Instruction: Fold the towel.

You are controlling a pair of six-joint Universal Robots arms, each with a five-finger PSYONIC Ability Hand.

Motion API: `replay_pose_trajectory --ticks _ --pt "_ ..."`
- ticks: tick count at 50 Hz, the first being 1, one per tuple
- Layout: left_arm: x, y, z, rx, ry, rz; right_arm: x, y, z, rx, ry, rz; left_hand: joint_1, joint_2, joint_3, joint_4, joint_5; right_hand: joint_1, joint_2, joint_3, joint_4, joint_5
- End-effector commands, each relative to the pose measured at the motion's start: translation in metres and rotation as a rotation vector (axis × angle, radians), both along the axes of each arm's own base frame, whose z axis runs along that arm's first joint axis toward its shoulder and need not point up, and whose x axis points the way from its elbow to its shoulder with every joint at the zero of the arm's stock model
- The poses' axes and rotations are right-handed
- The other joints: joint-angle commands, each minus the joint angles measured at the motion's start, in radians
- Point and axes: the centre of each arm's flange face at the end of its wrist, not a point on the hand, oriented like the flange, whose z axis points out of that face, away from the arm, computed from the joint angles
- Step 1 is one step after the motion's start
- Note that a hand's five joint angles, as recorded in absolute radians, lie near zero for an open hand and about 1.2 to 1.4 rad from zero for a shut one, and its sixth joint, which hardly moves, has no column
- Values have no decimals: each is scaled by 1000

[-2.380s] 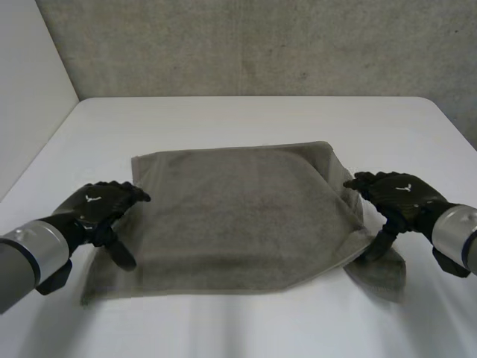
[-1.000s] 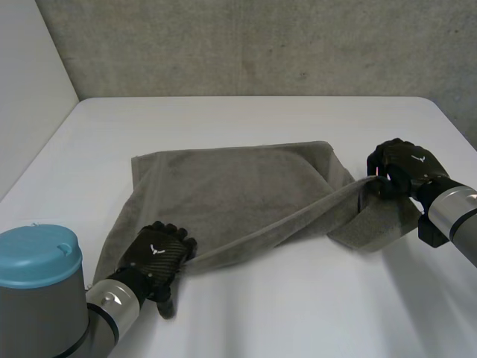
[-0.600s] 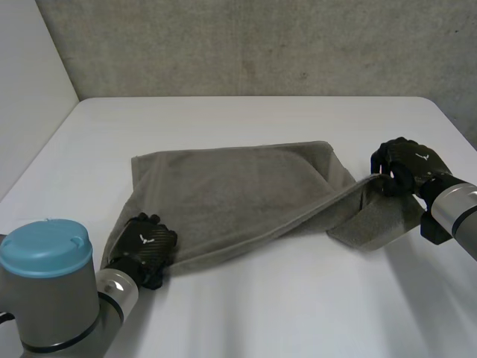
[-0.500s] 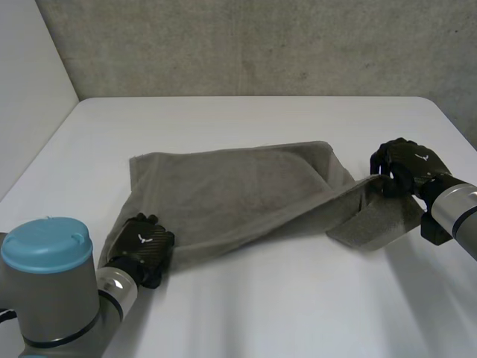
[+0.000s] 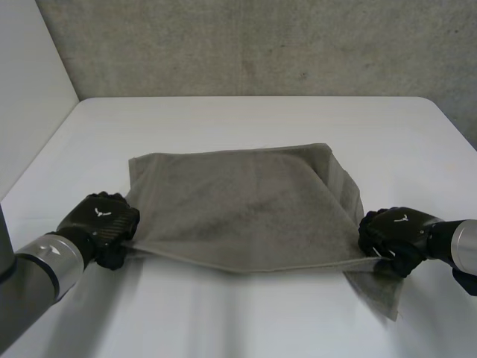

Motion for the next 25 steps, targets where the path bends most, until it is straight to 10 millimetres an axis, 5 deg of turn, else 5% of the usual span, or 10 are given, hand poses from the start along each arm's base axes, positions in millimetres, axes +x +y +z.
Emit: replay_pose_trajectory --ticks 1,6,8,9,13,14,16,17,19,25 --pt "6 -23 -16 74 -30 -26 -2 -16 -2 -18 59 29 89 57 -38 -47 41 100 62 15 29 59" --pt "-5 -65 -5 -24 -13 -33 -1 -56 16 -171 90 -7 89 57 -38 -47 41 100 62 15 29 59" --pt "-19 -105 30 -244 56 -34 33 -82 49 -383 25 16 89 57 -38 -47 41 100 62 15 29 59" --pt "-19 -105 30 -246 56 -34 34 -82 49 -385 24 17 89 57 -38 -47 41 100 62 15 29 59" --pt "-49 -141 118 -698 302 -63 65 -114 146 -819 -159 -60 89 57 -38 -47 41 100 62 15 29 59" --pt "-49 -141 119 -699 303 -63 65 -114 146 -820 -160 -61 89 57 -38 -47 41 100 62 15 29 59" --pt "-47 -135 197 -1032 485 -68 61 -114 219 -1091 -340 -152 89 57 -38 -47 41 100 62 15 29 59" --pt "-47 -134 197 -1034 486 -68 61 -114 219 -1092 -341 -152 89 57 -38 -47 41 100 62 15 29 59" --pt "-36 -103 262 -1278 625 -68 58 -90 264 -1224 -494 -151 89 57 -38 -47 41 100 62 15 29 59" --pt "-33 -98 249 -1236 625 -87 63 -73 246 -1136 -500 -53 89 57 -38 -47 41 100 62 15 29 59"
